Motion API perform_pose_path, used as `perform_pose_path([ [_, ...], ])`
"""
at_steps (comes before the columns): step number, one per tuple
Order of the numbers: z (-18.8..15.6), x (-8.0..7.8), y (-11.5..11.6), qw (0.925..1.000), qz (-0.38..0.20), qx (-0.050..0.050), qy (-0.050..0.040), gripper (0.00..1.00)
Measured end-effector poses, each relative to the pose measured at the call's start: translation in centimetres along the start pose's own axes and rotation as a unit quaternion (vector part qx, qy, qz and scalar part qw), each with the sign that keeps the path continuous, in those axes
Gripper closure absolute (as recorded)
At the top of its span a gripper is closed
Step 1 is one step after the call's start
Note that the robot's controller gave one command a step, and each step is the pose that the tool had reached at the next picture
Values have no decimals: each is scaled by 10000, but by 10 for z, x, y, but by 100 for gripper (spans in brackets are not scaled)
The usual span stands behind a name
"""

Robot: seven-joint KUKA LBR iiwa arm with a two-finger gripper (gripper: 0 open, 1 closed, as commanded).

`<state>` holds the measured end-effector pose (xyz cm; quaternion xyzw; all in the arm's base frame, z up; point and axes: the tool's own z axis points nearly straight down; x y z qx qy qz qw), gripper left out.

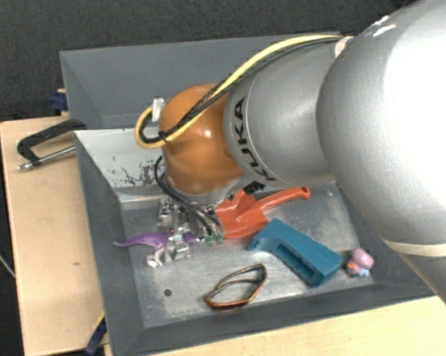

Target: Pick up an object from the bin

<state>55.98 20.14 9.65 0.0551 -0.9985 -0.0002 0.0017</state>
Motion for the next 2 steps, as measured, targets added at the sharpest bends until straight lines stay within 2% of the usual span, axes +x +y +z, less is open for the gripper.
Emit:
perform_pose_path([
  [1, -22, 0, 0, 10000, 2, -2, -5, 100],
  [2, -39, -2, 1, 10000, 1, -10, -46, 100],
])
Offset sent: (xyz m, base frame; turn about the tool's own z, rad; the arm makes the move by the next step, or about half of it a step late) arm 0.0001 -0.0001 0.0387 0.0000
